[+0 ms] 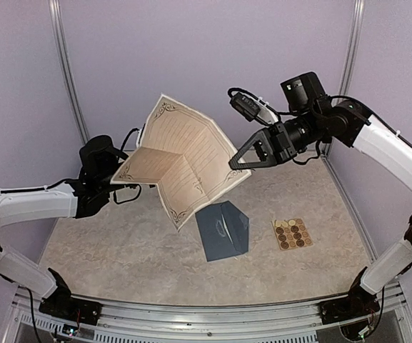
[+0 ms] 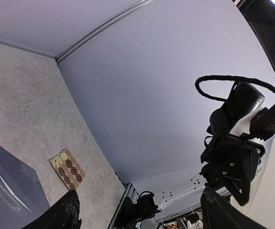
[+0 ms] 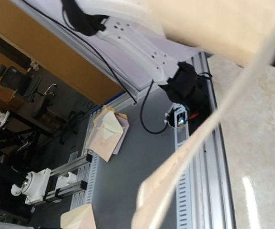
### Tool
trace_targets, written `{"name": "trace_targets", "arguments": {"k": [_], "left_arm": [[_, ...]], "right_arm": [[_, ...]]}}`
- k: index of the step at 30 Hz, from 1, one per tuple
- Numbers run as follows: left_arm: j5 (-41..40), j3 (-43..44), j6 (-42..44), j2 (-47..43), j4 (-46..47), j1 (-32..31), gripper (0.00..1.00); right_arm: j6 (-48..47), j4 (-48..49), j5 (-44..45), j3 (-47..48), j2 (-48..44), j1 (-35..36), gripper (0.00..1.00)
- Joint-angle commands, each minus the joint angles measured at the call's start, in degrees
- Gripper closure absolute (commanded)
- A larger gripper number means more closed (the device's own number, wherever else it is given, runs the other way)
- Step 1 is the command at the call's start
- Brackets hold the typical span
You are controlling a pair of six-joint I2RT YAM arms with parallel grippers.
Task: Place the letter into the envelope and seal it
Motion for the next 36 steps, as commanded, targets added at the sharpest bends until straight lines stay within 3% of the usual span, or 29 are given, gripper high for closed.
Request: {"name": "trace_targets", "arguments": {"k": [1, 11, 15, 19, 25, 29, 36], "left_arm": [[2.38, -1.13, -0.90, -2.15, 4.43, -1.46, 0.18], [4.78, -1.04, -1.21, -4.34, 3.96, -3.09, 0.19], [6.37, -0.56, -1.05, -4.41, 3.79, -3.46, 0.25], [4.16, -0.35, 1.34, -4.66, -0.80, -3.39, 0.25], [4.42, 1.66, 1.41, -4.21, -1.66, -3.87, 0.32], [3.45, 3.49, 1.61, -3.30, -2.22, -5.57, 0.40], [0.07, 3.98, 1.73, -1.13, -3.62, -8.66, 0.44]], "right_arm": [[-1.51, -2.22, 1.88, -0.38, 1.11, -0.50, 1.00], [-1.61, -2.20, 1.99, -0.52, 2.29, -0.74, 1.00], [-1.71, -2.10, 1.53, -0.48, 2.80, -0.91, 1.00], [-1.46, -0.91, -0.99, -0.27, 3.13, -0.89, 1.00], [-1.00, -1.16, 1.55, 0.62, 4.15, -0.96, 1.00], [2.18, 3.35, 2.01, -0.22, 5.12, -0.98, 1.00], [9.38, 16.11, -1.10, -2.99, 3.40, -1.00, 1.00]]}}
